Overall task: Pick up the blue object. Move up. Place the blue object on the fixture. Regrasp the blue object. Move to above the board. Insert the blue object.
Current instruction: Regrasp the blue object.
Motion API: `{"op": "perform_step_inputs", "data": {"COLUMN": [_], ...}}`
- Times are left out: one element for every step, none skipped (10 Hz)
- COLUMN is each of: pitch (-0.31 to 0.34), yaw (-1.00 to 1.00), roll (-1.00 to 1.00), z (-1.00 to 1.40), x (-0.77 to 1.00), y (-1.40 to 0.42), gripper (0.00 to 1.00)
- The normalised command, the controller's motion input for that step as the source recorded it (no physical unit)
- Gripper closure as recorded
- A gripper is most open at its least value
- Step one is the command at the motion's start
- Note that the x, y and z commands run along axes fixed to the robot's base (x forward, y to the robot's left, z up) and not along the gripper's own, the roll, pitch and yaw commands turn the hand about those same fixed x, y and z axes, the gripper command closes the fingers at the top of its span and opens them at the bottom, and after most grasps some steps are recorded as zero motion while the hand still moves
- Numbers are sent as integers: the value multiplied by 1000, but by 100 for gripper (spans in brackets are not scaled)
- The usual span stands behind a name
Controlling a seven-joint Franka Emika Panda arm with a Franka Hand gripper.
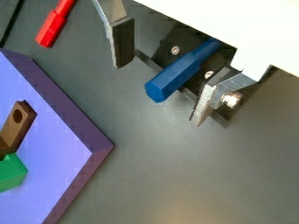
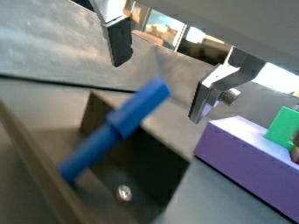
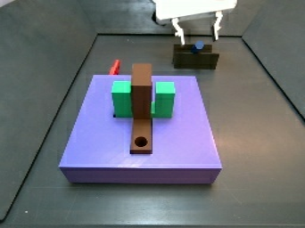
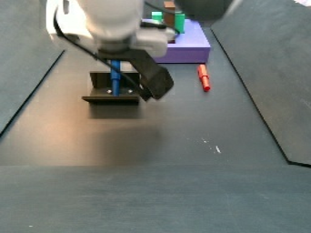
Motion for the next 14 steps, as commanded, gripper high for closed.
{"op": "perform_step_inputs", "data": {"pitch": [-297,-246,-180,-137,-80,-43,-31,-6,-9,0,0,0,0,0], "yaw": [0,0,0,11,43,117,151,183,209,234,243,243,240,237], "roll": [454,671,814,937,1000,1000,1000,1000,1000,1000,1000,1000,1000,1000], "z": [334,297,266,234,229,206,163,114,74,34,29,20,11,3], "x": [197,114,120,83,103,146,157,183,180,174,163,143,103,77], "y": [146,131,137,129,137,100,80,57,17,0,0,0,0,0], "gripper": [0,0,0,0,0,0,0,0,0,0,0,0,0,0]}}
